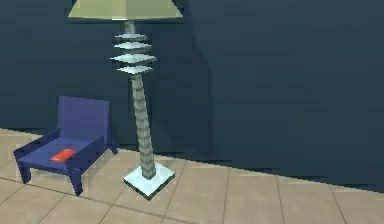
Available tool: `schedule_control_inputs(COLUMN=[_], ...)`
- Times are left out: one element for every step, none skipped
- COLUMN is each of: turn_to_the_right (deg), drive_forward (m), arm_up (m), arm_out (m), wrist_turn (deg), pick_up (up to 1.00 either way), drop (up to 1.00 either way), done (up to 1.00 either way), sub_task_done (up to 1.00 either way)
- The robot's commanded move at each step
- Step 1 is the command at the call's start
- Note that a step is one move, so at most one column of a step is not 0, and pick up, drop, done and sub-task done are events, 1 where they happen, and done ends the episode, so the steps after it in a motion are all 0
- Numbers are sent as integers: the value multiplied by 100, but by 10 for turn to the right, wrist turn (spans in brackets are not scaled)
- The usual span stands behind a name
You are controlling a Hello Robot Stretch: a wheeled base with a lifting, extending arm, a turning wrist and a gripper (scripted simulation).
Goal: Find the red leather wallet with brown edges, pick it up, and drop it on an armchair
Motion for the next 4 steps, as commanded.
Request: schedule_control_inputs(turn_to_the_right=[-30, 450, 120, 30], drive_forward=[0, 0, 0, 0], arm_up=[0, 0, 0, 0], arm_out=[0, 0, 0, 0], wrist_turn=[0, 0, 0, 0], pick_up=[0, 0, 0, 0], drop=[0, 0, 0, 0], done=[0, 0, 0, 0], sub_task_done=[0, 0, 0, 0])
